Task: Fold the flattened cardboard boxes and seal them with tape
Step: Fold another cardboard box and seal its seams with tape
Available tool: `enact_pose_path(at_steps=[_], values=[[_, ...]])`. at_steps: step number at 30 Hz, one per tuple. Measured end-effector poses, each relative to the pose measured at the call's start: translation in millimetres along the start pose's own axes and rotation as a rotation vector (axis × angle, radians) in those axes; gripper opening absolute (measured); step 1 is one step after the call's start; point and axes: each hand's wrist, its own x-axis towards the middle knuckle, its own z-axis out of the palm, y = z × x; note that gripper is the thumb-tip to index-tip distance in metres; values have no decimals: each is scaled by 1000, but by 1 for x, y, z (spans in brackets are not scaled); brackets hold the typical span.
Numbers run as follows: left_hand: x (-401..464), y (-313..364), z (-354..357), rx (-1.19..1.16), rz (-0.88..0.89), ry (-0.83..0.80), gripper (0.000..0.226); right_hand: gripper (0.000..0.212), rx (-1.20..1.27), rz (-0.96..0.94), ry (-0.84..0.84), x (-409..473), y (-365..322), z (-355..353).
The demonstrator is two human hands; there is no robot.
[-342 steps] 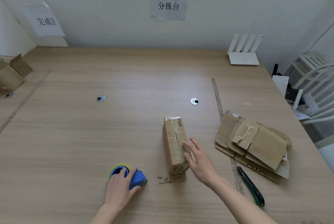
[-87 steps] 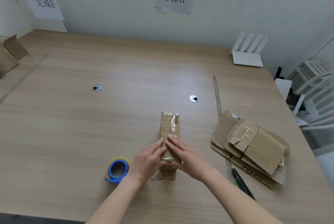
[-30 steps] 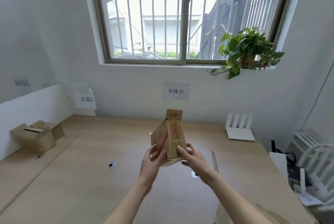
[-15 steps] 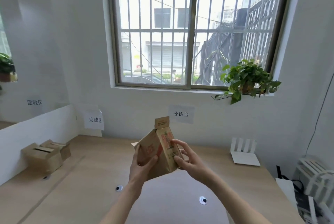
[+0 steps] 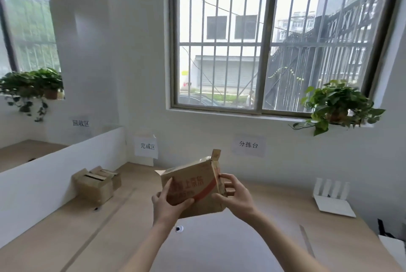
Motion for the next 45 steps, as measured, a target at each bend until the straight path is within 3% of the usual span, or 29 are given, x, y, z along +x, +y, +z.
enact_pose_path(at_steps=[11, 17, 22, 31, 38, 45], values=[[42, -76, -155, 536, 5, 38, 84, 69, 63, -19, -45, 41, 11, 175], [81, -133, -220, 641, -91, 52, 73, 77, 25, -27, -119, 105, 49, 274], [141, -191, -271, 723, -219, 67, 77, 76, 55, -2, -153, 165, 85, 367], [276, -275, -327, 718, -337, 43, 74, 76, 43, 68, -211, 259, 128, 501], [346, -366, -371, 647, -443, -10, 86, 76, -14, 106, -272, 305, 156, 589], [403, -460, -418, 588, -458, -156, 74, 74, -53, 175, -358, 339, 198, 691]])
